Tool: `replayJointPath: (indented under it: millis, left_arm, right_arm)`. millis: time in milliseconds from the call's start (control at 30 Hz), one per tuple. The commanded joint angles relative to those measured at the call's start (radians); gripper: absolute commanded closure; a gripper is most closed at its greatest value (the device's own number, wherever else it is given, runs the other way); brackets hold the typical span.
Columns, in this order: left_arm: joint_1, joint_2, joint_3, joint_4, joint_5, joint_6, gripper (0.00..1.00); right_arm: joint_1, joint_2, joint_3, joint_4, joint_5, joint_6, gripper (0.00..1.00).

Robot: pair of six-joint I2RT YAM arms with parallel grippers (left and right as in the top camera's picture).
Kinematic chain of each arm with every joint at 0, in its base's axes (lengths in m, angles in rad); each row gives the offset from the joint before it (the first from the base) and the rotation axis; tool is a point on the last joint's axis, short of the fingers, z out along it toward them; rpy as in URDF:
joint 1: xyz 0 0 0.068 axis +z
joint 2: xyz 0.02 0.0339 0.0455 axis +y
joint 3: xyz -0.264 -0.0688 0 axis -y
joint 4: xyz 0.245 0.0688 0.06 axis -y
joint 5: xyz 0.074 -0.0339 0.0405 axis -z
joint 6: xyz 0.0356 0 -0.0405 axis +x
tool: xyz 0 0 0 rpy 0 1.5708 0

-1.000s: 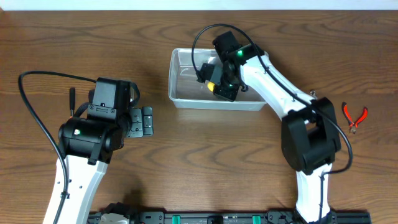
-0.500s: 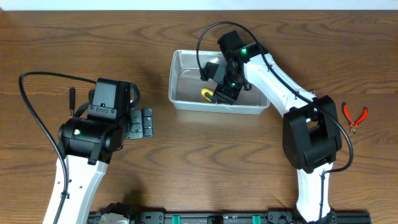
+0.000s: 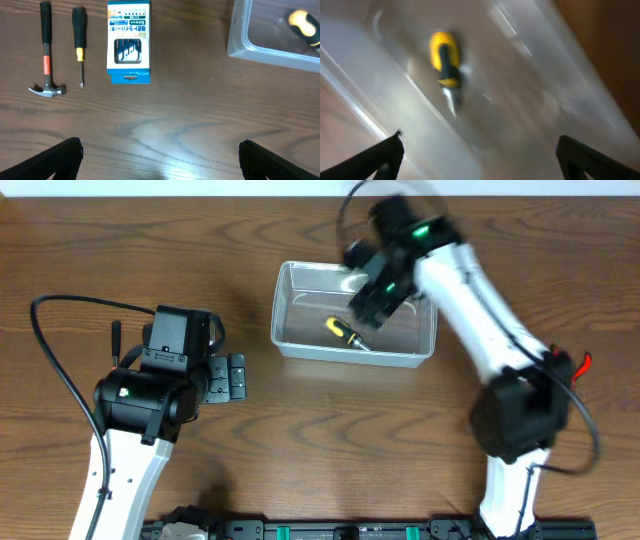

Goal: Pack container
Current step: 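Carry the screwdriver with the right gripper and drop it into the container, then move the right gripper to the silver wrench and grasp it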

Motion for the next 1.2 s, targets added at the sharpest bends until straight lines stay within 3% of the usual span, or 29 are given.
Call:
replayJointPath:
  millis: [0, 200, 400, 767, 967, 1167]
  left_arm:
    - [0.004, 0.002, 0.011, -0.002, -0.016, -0.016, 0.02]
    - [0.004, 0.002, 0.011, -0.002, -0.016, -0.016, 0.02]
    - [0.004, 0.002, 0.011, -0.002, -0.016, -0.016, 0.02]
    - [0.004, 0.002, 0.011, -0.002, -0.016, -0.016, 0.02]
    - [0.004, 0.002, 0.011, -0.002, -0.016, -0.016, 0.02]
    - [0.004, 0.002, 0.011, -0.01, -0.016, -0.017, 0.02]
  right_arm:
    - [-0.142, -0.162, 0.128, -0.115, 0.146, 0.286, 0.01]
    - [-0.414, -0.276, 0.154, -0.332, 0.131, 0.358, 0.01]
    - [-0.535, -0.257, 0.026, -0.386, 0.119, 0.148, 0.01]
    - [-0.607, -0.255, -0.503, 0.019, 0.127, -0.05, 0.01]
    - [-0.607, -0.251, -0.695, 0.273, 0.097, -0.131, 0.01]
    - [-0.618, -0.216, -0.807, 0.401, 0.07, -0.172, 0.01]
